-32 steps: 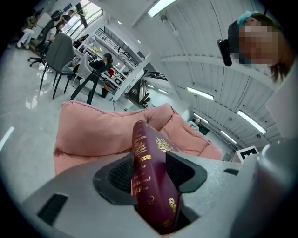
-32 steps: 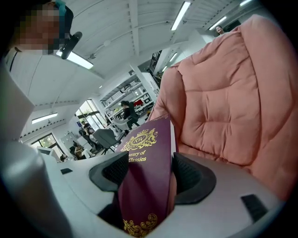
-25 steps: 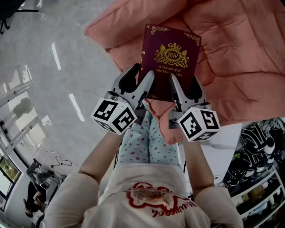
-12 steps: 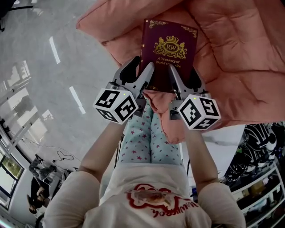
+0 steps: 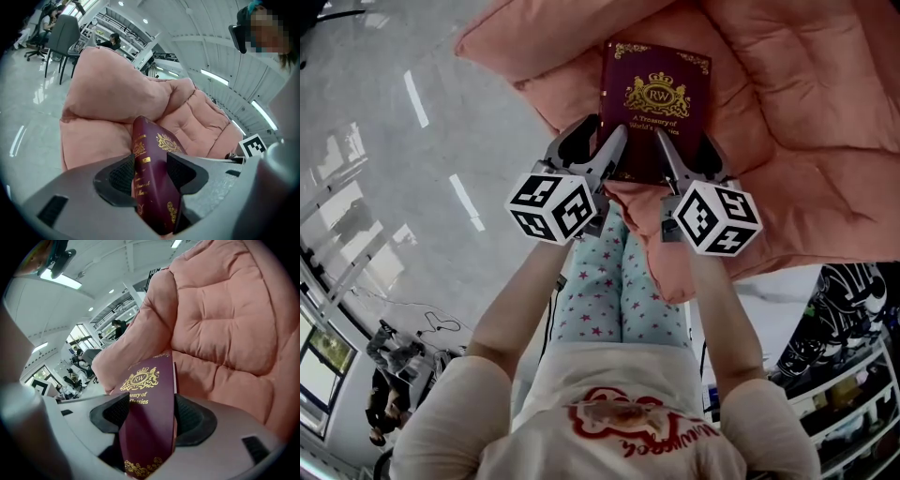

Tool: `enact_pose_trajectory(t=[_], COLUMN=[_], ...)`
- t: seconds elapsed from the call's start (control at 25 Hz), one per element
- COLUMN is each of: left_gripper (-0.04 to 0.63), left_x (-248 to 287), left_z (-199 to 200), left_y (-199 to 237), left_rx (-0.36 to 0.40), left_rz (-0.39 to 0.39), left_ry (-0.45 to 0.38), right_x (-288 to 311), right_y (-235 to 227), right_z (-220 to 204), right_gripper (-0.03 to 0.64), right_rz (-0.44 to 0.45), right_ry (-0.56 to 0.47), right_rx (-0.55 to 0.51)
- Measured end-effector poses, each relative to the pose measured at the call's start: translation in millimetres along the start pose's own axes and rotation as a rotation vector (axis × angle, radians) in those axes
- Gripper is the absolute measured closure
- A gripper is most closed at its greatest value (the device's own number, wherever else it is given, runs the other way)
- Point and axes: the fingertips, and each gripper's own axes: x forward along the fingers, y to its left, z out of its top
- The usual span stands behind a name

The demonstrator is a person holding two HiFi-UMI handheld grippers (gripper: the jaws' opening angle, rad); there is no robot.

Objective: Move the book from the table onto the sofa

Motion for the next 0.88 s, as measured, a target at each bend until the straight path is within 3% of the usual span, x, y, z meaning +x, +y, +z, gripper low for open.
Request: enact_pose_trajectory(t=[0.52, 0.88], left_gripper=[0.390, 0.388], left_x=[18, 31], left_z=[-32, -35], left_y=[31, 56], left_rx=[0.105, 0.094], left_rz=[0.051, 0.064], left_ry=[0.117, 0.140], right_x=[28, 56], right_y=[-15, -19], right_z=[-36, -44], right_gripper=[0.330, 0.330], right_rz=[-0.055, -0.084], right_ry=[0.089, 0.112], right_rx=[-0.044, -0.061])
